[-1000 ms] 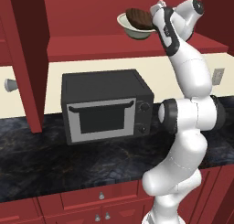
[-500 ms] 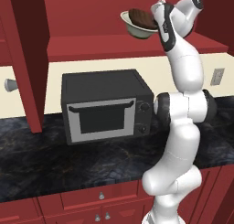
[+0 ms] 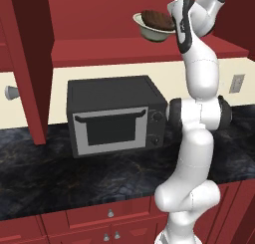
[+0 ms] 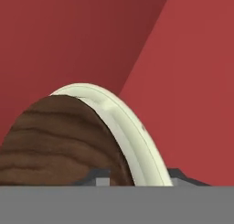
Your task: Pick up the bowls on the counter and stack them on top of one another in the open cabinet. Place the smaller bowl on top of the larger bowl.
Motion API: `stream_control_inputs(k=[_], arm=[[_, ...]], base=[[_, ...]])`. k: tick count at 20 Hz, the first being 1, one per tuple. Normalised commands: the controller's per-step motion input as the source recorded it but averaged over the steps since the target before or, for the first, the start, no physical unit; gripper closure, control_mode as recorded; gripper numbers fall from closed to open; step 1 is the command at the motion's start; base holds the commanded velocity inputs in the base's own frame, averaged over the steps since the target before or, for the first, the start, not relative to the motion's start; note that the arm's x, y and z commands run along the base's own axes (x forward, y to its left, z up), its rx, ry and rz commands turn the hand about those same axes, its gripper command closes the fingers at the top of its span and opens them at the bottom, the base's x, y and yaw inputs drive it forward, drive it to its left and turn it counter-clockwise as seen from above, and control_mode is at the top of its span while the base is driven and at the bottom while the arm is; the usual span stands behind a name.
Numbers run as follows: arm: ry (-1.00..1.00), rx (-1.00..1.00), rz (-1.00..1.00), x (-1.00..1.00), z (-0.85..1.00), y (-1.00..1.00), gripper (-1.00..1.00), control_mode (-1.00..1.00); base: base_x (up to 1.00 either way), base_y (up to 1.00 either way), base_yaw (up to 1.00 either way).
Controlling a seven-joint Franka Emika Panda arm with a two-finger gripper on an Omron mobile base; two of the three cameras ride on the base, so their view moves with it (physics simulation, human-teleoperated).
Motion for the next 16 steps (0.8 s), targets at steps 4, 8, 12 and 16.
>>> stream_control_inputs(k=[4,8,12,16], arm=[[0.00,0.00,0.00,0.01,0.11,0.16,-1.00,-1.00],[0.00,0.00,0.00,0.00,0.12,0.05,-1.00,-1.00],[0.00,0.00,0.00,-0.03,0.08,0.03,-1.00,-1.00],[0.00,0.00,0.00,-0.16,0.06,0.00,-1.00,-1.00]], base=[[0.00,0.00,0.00],[0.00,0.00,0.00],[0.00,0.00,0.00],[0.00,0.00,0.00]])
